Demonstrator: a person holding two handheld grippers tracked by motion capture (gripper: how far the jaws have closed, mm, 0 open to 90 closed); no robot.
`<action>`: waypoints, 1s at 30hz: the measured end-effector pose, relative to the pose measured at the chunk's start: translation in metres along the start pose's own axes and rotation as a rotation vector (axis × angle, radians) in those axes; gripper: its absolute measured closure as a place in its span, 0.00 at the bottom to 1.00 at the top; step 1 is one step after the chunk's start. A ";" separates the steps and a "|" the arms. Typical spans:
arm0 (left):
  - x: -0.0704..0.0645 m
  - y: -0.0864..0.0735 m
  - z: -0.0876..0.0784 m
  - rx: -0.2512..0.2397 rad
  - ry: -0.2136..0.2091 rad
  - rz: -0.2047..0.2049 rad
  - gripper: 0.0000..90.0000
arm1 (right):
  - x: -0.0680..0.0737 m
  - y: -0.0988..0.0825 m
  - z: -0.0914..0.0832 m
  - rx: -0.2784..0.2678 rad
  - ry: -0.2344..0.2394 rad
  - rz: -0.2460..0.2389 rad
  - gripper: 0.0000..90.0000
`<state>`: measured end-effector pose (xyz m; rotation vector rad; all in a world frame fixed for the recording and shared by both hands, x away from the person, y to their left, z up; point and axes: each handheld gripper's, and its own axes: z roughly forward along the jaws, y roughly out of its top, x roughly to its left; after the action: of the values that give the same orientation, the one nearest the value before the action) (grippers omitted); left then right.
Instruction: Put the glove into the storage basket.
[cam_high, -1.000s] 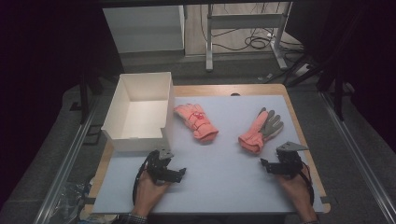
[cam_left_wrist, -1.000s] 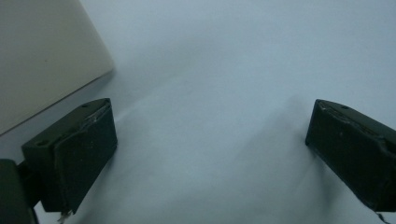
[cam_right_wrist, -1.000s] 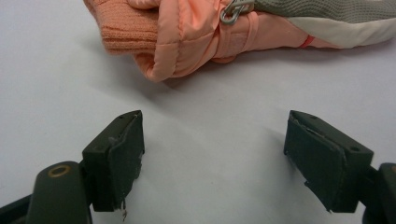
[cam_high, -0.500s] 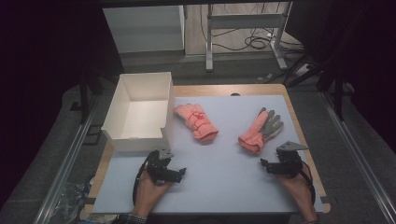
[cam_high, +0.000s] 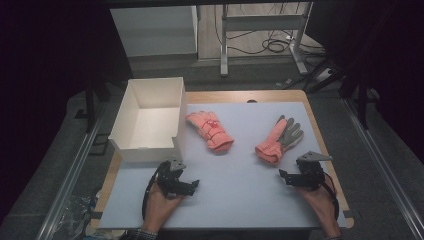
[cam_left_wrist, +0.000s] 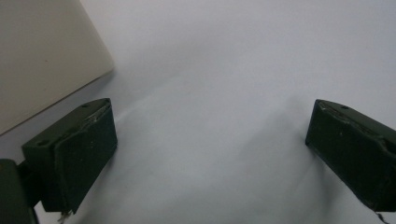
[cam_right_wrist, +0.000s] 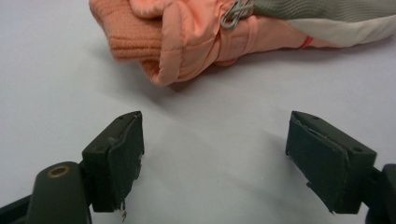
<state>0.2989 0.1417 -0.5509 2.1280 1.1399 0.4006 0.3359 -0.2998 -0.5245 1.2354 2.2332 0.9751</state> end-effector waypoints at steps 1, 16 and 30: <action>0.000 0.000 0.000 0.000 0.000 0.000 0.02 | 0.000 0.000 0.000 0.000 0.000 0.000 0.22; 0.000 0.000 0.000 0.000 0.000 0.000 0.02 | -0.019 0.040 -0.019 -0.032 0.029 0.028 0.32; 0.000 0.000 0.000 0.001 -0.001 -0.001 0.02 | -0.029 0.086 0.018 -0.018 -0.032 0.047 0.45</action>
<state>0.2988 0.1418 -0.5508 2.1283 1.1406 0.3980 0.4110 -0.2870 -0.4726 1.2925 2.1756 0.9844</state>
